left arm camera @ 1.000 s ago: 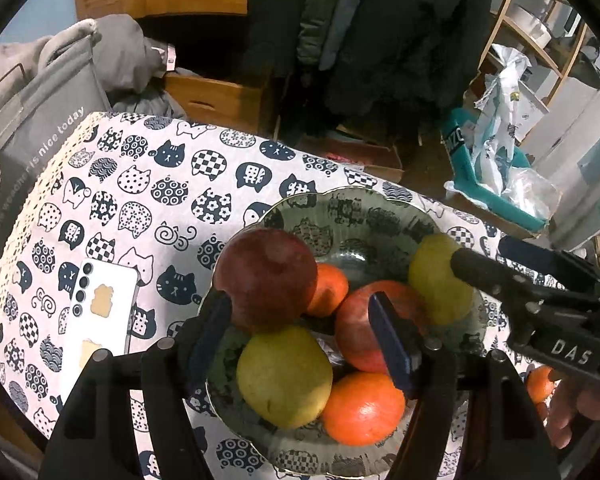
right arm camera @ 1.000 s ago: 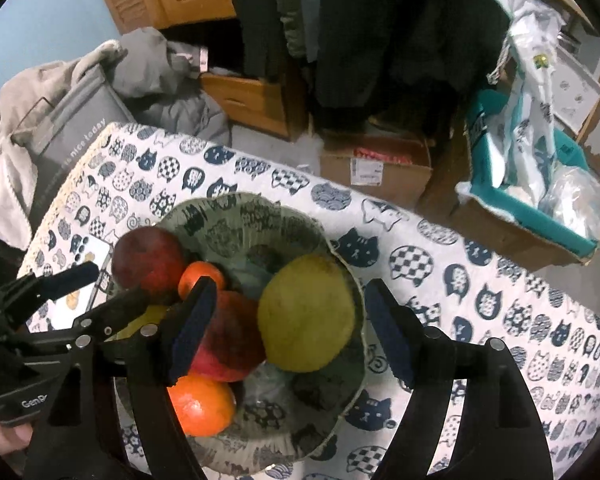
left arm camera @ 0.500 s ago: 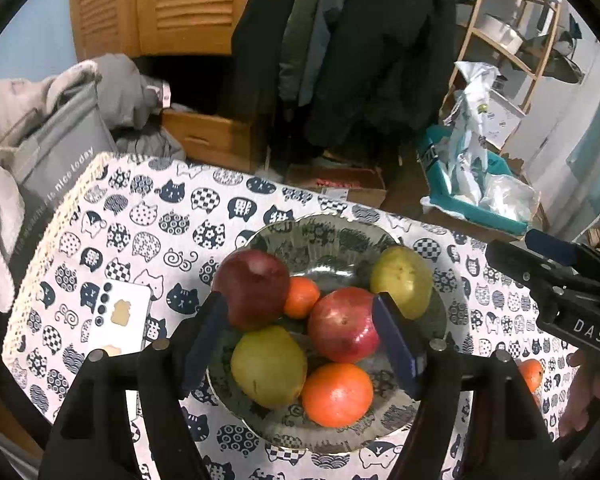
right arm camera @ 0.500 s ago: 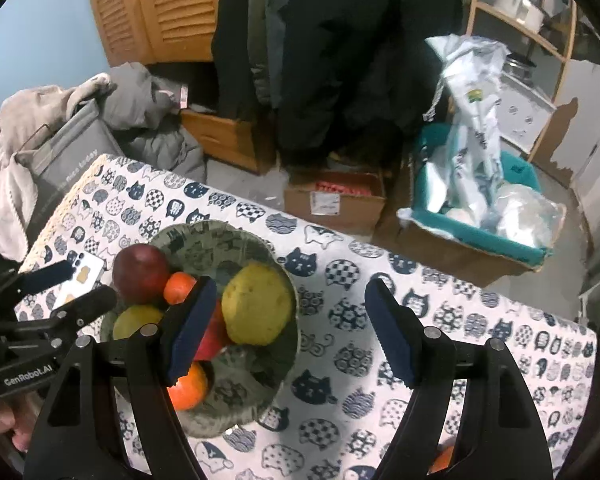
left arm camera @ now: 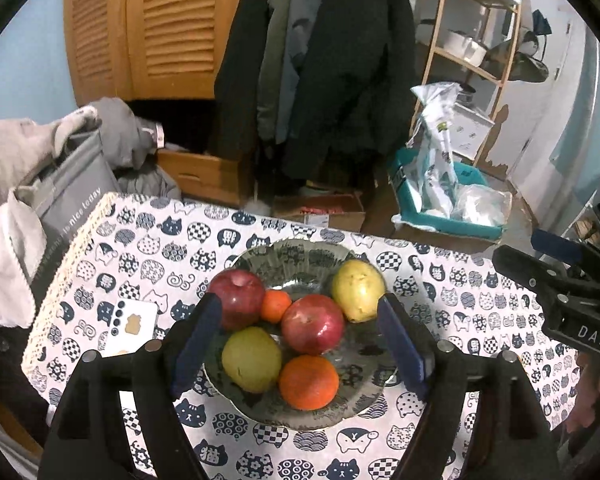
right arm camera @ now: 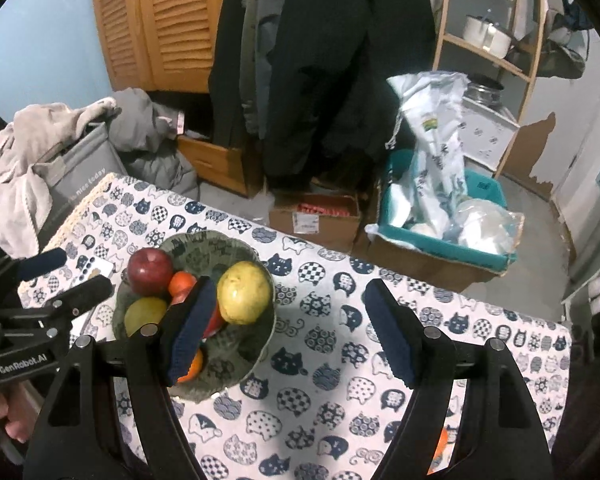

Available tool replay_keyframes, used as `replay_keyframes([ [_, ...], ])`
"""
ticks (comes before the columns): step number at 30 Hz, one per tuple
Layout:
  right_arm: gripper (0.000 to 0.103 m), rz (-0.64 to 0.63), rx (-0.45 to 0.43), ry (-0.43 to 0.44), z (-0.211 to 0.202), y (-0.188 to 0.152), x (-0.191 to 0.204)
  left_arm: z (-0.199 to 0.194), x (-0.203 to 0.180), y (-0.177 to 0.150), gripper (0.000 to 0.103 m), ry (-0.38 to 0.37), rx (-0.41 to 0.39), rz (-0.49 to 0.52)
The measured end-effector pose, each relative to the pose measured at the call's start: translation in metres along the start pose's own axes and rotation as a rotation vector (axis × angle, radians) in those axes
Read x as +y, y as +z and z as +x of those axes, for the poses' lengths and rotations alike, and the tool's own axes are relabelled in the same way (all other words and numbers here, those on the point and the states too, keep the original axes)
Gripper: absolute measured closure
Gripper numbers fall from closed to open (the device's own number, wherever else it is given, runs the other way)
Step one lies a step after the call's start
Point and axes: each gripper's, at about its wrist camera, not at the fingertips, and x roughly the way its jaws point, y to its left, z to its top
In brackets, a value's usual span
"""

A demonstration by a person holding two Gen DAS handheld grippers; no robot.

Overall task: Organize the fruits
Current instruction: 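Raise both tools from the bowl and move toward the two oranges, then lower the right tool onto the nearer orange while the left tool approaches the other orange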

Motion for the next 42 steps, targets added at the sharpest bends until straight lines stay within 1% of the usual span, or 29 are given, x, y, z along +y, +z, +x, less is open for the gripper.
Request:
replay_keyframes([
  [1, 0.026, 0.001, -0.006, -0.003, -0.005, -0.002, -0.002, -0.006, -0.002, 0.000, 0.017, 0.001, -0.011, 0.005],
  [6, 0.026, 0.014, -0.052, -0.016, -0.035, -0.010, -0.012, -0.029, -0.014, -0.001, 0.016, -0.003, -0.061, 0.029],
  [11, 0.026, 0.039, -0.101, -0.032, -0.065, -0.019, -0.028, -0.049, -0.031, -0.001, 0.015, -0.028, -0.097, 0.058],
  [15, 0.024, 0.057, -0.123, -0.048, -0.084, -0.028, -0.040, -0.060, -0.047, -0.003, 0.011, -0.049, -0.117, 0.086],
  [18, 0.023, 0.075, -0.132, -0.068, -0.094, -0.038, -0.051, -0.064, -0.059, -0.005, 0.011, -0.063, -0.122, 0.111],
  [24, 0.023, 0.118, -0.137, -0.108, -0.110, -0.059, -0.077, -0.063, -0.086, -0.009, 0.011, -0.093, -0.111, 0.149],
  [32, 0.023, 0.186, -0.123, -0.163, -0.123, -0.084, -0.114, -0.052, -0.125, -0.021, 0.010, -0.133, -0.069, 0.210],
  [35, 0.023, 0.208, -0.095, -0.177, -0.119, -0.096, -0.125, -0.041, -0.138, -0.028, 0.009, -0.155, -0.032, 0.225],
  [40, 0.023, 0.235, -0.027, -0.200, -0.102, -0.117, -0.144, -0.023, -0.156, -0.039, 0.009, -0.147, 0.001, 0.259],
  [42, 0.023, 0.254, 0.006, -0.202, -0.093, -0.127, -0.151, -0.014, -0.163, -0.044, 0.009, -0.157, 0.025, 0.266],
])
